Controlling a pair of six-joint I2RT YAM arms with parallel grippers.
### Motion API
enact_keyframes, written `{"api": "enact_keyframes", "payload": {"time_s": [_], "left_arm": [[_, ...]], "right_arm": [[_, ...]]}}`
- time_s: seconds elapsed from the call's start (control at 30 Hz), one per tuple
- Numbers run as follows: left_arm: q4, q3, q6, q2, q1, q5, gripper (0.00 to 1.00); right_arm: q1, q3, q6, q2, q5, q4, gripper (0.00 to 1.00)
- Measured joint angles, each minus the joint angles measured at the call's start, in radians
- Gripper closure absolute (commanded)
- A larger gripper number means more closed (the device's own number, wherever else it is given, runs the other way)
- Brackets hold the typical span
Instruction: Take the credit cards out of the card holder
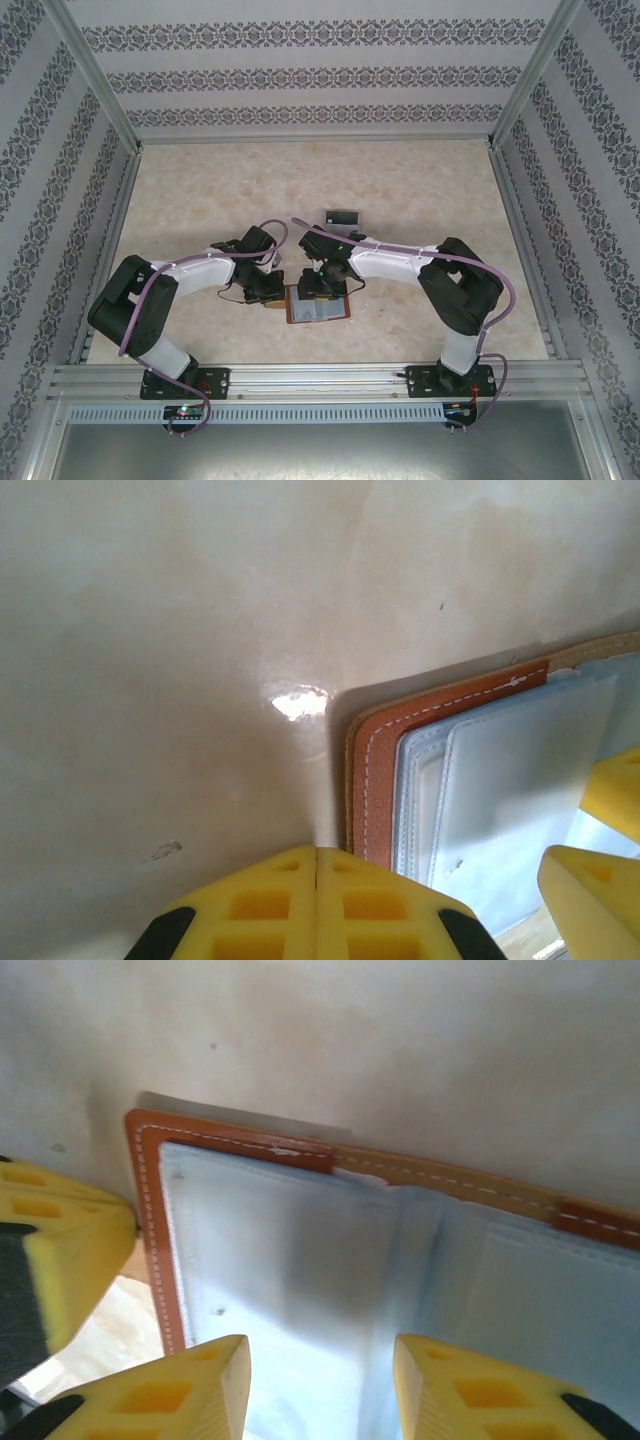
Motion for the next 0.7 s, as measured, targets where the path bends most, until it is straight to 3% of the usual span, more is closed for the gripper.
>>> {"api": "enact_keyframes", "payload": {"time_s": [0.33, 0.7], "left_arm": [[0.001, 0.0, 0.0, 0.0, 0.0, 0.0, 0.96], [0.001, 0.0, 0.0, 0.0, 0.0, 0.0, 0.96]], "right_arm": [[0.032, 0.039, 0.0, -0.003, 0.05, -0.048, 0.59], [0.032, 0.039, 0.022, 0.003, -0.004, 0.047, 0.61]]}}
